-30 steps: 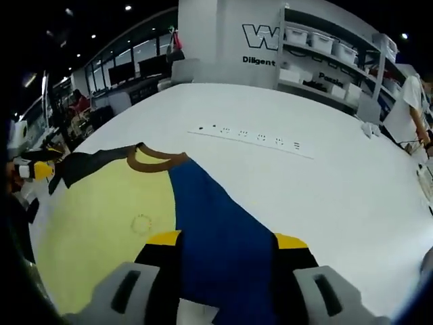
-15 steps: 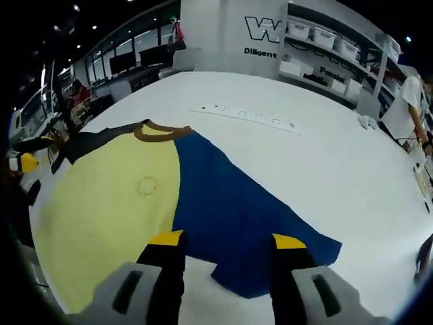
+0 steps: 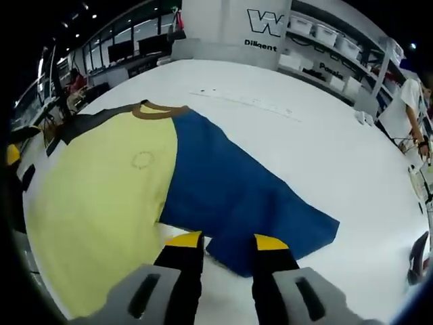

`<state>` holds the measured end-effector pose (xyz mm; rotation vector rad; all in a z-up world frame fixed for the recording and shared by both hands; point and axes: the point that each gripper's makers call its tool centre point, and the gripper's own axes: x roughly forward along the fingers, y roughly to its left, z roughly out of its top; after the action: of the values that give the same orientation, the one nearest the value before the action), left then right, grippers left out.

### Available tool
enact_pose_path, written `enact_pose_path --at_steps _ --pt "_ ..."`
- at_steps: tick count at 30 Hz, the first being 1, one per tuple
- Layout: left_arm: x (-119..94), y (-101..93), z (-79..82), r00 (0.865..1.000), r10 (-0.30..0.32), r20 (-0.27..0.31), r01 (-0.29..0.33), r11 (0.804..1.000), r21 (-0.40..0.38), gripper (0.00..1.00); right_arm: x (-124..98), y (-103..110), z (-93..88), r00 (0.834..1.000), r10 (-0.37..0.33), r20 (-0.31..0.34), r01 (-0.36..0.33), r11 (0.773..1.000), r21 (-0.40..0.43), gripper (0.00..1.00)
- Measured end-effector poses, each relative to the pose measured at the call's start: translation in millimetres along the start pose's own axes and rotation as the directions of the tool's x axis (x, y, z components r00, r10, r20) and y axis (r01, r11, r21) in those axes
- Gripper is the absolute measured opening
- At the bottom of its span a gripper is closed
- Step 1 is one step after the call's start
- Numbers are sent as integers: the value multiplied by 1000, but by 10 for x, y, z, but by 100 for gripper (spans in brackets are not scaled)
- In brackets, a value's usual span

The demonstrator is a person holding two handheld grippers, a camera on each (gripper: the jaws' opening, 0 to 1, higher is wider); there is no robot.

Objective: Fold the garment on the visible template until the final outline fits inside the template.

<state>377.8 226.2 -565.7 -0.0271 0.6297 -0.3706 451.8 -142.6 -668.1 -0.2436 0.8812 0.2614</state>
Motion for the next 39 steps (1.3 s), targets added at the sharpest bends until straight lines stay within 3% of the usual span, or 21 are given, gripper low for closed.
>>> enact_pose_path --at_steps 4,11,15,18,24,28,31,34,39 --pt "-41 -31 -34 1000 -2 -5 2 1000 -4 89 -9 -37 -37 1000 -5 -6 5 1000 -2 0" --pt "-84 -89 -50 1000 -11 -9 11 1000 13 87 -98 -114 15 999 -10 35 8 999 33 0" --pt "-109 -97 -32 1000 -11 -1 12 1000 19 87 -187 -245 74 996 -38 75 32 996 79 0" --pt "-140 -124 -27 1000 -19 7 19 1000 18 88 -291 -470 76 992 -86 95 72 988 135 0" --pt "-166 -153 -67 1000 -25 -4 25 999 21 88 -425 -782 -14 982 -157 101 126 957 263 0" --pt "-186 -160 -81 1000 -26 -4 26 999 18 88 -507 -1008 -141 975 -192 110 139 919 370 0" --pt "-191 -156 -84 1000 -25 -6 25 1000 18 87 -545 -1136 -248 972 -213 98 156 901 406 0" --pt "-207 -161 -81 1000 -27 -4 27 999 19 88 -607 -1294 -376 966 -243 84 177 864 471 0" --pt "-216 -151 -94 1000 -23 -8 23 1000 17 87 -682 -1508 -557 959 -278 57 212 835 508 0"
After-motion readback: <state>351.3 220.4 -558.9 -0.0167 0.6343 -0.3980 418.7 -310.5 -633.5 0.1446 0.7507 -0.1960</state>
